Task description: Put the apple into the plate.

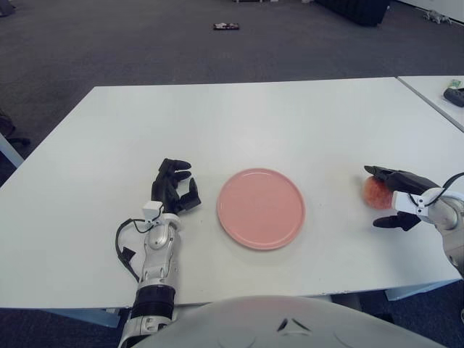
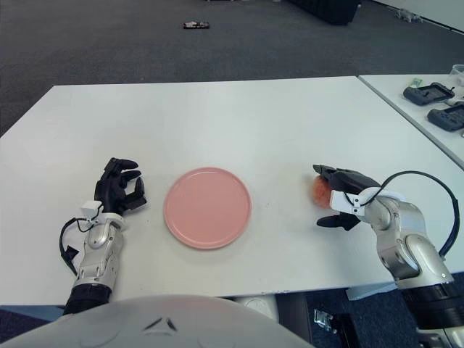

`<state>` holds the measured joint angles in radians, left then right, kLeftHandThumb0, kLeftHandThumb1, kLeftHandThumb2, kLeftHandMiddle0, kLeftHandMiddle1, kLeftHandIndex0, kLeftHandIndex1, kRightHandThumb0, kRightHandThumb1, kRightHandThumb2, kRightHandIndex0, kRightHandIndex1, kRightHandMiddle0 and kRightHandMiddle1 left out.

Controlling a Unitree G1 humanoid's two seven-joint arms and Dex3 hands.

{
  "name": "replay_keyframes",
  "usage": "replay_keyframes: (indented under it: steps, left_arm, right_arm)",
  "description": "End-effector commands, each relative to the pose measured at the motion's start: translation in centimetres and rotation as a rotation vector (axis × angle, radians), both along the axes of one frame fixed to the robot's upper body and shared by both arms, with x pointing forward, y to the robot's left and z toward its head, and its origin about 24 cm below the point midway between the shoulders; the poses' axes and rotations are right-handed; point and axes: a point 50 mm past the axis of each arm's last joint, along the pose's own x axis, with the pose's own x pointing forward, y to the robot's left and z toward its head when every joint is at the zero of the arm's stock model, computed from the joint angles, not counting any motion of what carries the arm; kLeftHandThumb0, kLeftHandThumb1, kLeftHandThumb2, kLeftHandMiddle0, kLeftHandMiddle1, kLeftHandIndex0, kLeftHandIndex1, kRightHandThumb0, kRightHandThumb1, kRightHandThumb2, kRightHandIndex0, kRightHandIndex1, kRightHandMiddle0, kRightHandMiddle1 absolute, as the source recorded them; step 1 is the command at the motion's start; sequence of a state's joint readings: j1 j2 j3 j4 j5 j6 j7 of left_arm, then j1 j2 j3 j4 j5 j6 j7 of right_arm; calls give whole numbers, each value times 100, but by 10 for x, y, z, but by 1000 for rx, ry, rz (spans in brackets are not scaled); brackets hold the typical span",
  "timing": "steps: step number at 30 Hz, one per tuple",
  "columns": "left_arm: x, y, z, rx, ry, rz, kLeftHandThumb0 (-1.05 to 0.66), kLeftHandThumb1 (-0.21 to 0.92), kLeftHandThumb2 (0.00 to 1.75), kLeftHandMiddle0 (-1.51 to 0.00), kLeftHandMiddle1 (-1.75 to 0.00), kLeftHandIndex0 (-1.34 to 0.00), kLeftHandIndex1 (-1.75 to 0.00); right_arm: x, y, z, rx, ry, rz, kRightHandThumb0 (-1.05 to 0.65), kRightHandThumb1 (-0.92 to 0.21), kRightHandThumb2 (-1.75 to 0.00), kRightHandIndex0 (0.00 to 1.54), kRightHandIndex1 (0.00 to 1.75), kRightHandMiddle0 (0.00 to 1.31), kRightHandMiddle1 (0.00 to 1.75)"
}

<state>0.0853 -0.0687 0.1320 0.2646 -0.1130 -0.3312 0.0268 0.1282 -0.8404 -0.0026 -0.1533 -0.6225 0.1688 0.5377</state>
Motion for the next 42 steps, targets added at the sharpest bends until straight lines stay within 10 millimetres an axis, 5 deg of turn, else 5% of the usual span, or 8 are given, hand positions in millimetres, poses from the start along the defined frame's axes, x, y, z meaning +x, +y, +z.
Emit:
replay_keyframes:
  steps: [1, 7, 11, 13, 26, 42]
  left_arm:
    - [-10, 2, -16, -15, 93, 11, -1, 19, 149, -70, -175, -48, -175]
    - [-10, 1, -16, -17, 94, 12, -1, 21, 147, -69, -175, -46, -175]
    - [-10, 1, -16, -19, 94, 14, -1, 22, 145, -68, -175, -45, -175]
    - [-10, 2, -17, -18, 95, 17, -1, 23, 144, -67, -175, -44, -175]
    - [-12, 3, -17, -17, 92, 16, -1, 24, 143, -66, -175, -44, -175]
    - [-13, 2, -17, -24, 101, 31, -1, 26, 141, -65, -175, -43, -175]
  right_arm:
    - [4, -3, 1, -37, -24, 2, -84, -33, -87, 0, 0, 0, 0]
    - [4, -4, 0, -41, -29, 3, -85, -35, -87, 0, 0, 0, 0]
    - [28, -33, -52, -93, -15, -42, -88, -39, -89, 0, 0, 0, 0]
    - [30, -35, -59, -92, -25, -39, -90, -42, -90, 0, 0, 0, 0]
    - [36, -35, -60, -32, -102, -2, -90, -54, -85, 0, 41, 0, 63]
    - [53, -24, -59, -19, -193, 94, -85, -52, -87, 0, 83, 0, 105]
